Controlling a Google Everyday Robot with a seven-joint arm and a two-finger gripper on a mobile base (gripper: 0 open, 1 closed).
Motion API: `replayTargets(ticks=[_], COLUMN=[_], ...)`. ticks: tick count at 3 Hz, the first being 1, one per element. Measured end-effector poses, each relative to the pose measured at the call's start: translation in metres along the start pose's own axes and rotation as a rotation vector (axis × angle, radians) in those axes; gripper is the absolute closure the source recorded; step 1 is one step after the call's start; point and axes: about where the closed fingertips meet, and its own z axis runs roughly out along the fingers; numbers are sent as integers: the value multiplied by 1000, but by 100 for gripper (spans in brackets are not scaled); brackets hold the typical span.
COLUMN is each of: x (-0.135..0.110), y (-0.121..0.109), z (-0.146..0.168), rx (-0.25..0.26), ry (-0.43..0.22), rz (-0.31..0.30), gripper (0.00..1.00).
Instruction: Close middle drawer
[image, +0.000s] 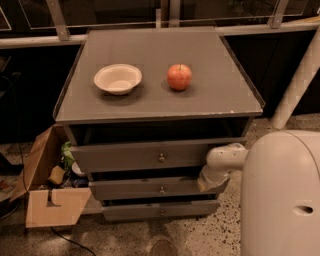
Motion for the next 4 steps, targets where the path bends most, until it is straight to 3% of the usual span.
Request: replayTargets(ticks=[2,3,4], x=[-7,7,57], y=[0,-5,-27], z=[-1,-5,-22], rx=[16,8,5], ry=[-24,-1,85], rz=[20,25,60], gripper=[100,100,100])
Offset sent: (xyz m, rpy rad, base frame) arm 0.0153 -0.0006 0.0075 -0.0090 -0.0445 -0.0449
